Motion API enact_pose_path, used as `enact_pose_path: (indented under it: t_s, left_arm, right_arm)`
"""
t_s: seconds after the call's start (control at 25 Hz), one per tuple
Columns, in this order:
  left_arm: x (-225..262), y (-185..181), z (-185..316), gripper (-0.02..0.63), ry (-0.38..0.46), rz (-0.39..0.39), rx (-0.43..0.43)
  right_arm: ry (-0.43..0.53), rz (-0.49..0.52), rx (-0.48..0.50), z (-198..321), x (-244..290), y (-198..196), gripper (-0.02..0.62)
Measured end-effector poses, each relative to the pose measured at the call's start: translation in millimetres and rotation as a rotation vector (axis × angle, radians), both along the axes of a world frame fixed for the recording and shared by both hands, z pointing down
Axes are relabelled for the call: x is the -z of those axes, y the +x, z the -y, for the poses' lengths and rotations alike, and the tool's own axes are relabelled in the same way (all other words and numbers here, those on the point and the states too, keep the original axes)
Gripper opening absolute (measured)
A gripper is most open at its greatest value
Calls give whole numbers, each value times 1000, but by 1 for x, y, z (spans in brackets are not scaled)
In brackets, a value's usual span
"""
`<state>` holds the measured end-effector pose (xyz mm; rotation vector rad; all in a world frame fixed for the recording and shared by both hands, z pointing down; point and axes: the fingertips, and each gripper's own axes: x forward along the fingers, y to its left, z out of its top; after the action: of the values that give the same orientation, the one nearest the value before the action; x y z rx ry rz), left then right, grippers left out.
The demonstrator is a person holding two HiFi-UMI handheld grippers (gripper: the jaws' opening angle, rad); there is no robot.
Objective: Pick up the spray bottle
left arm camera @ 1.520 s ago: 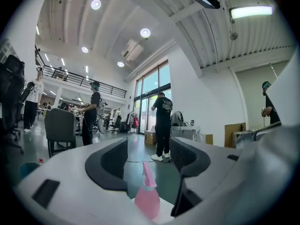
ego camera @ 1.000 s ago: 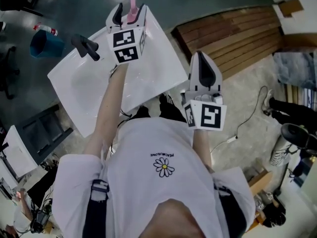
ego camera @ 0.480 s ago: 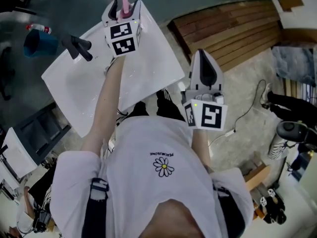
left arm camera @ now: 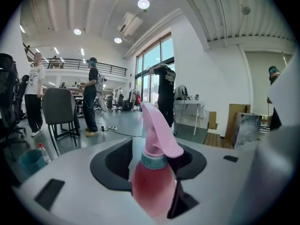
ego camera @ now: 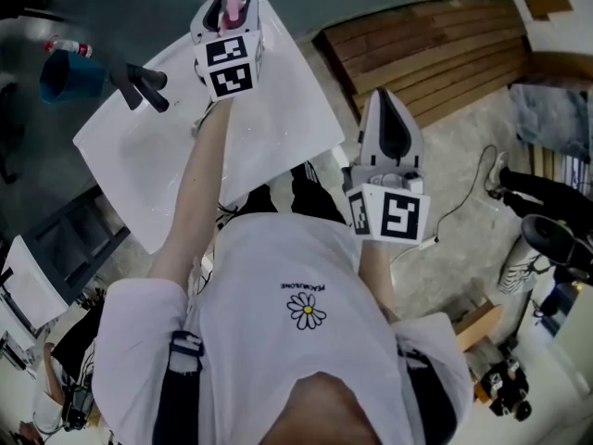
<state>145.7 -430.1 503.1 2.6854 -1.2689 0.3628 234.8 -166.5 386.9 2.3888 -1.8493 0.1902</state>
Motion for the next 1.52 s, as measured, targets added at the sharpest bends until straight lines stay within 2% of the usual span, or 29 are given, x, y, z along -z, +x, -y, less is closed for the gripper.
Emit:
enact_pose_path:
  t_s: [0.24,0.88,1.2,1.52]
  left_arm:
    - [-1,2,-2,167,12,14,4]
    - [-1,4,-3,150,22,16,-6]
    - [3,-2,-5,146,11,-22,-2]
    - [29,-6,-20,146,62,-9,-26]
  right_arm:
    - [-2,-2,1,1,0,0,29]
    - [0,4,14,-5,-3,2,29]
    - [6,9,30,-6,-2,0,29]
    - [41,25,68,3,8,-9,29]
